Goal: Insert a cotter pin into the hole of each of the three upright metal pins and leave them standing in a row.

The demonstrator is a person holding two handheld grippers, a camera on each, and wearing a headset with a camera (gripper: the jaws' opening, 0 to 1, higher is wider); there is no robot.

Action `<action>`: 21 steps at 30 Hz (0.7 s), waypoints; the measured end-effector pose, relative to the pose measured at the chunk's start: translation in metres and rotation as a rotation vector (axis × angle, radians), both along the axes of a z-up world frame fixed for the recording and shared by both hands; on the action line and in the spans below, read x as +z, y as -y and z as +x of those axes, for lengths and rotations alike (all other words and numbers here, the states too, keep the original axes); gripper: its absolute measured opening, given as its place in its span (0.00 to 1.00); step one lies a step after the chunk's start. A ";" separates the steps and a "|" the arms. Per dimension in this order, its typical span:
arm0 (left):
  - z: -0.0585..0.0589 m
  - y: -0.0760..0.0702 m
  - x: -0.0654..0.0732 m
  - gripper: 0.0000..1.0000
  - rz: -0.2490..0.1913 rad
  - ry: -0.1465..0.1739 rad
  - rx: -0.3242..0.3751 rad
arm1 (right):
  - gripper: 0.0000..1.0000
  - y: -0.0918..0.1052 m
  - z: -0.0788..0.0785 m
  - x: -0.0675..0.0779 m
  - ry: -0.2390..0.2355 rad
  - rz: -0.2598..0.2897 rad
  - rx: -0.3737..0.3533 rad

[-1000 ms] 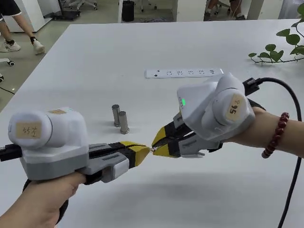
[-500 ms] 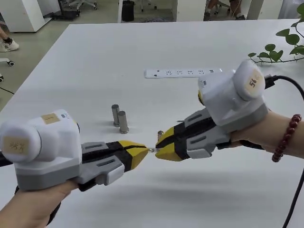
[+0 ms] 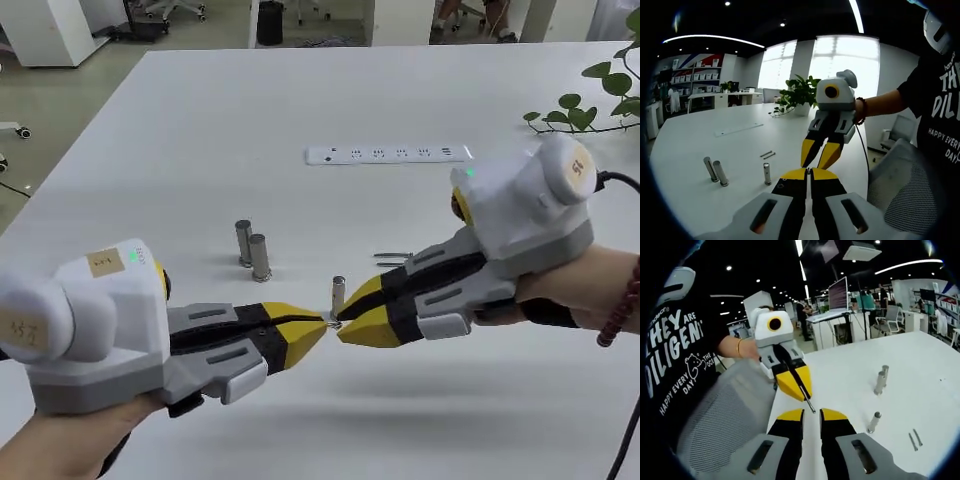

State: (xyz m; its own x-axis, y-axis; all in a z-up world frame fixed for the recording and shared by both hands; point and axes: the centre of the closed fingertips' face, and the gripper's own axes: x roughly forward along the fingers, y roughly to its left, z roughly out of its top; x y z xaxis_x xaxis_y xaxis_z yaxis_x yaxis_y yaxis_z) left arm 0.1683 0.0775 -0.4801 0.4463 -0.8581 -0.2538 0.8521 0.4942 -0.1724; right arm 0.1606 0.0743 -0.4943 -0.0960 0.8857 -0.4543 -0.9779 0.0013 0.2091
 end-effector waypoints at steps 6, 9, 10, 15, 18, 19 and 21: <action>-0.006 0.007 0.000 0.00 -0.014 -0.009 -0.021 | 0.05 0.000 -0.009 -0.004 -0.007 -0.004 0.038; -0.008 0.008 -0.001 0.00 -0.015 -0.013 -0.029 | 0.03 0.001 -0.011 -0.007 -0.005 -0.011 0.047; -0.008 0.008 -0.001 0.00 -0.015 -0.014 -0.031 | 0.02 0.001 -0.011 -0.006 -0.005 -0.008 0.048; -0.011 0.009 -0.002 0.00 -0.021 -0.024 -0.042 | 0.02 0.000 -0.014 -0.005 0.001 -0.006 0.066; -0.012 0.011 -0.002 0.00 -0.032 -0.028 -0.047 | 0.01 0.000 -0.014 -0.005 0.005 -0.007 0.074; -0.012 0.011 -0.002 0.00 -0.030 -0.029 -0.049 | 0.00 0.000 -0.014 -0.005 0.008 -0.009 0.075; -0.013 0.011 -0.003 0.00 -0.030 -0.034 -0.053 | 0.00 0.000 -0.014 -0.005 0.014 -0.011 0.080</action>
State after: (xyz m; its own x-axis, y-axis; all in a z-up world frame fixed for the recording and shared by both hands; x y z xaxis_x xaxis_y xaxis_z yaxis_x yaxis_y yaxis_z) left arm 0.1551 0.0660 -0.4830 0.3914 -0.8878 -0.2421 0.8703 0.4426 -0.2159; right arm 0.1468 0.0741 -0.4998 -0.1597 0.8703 -0.4660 -0.9778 -0.0745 0.1959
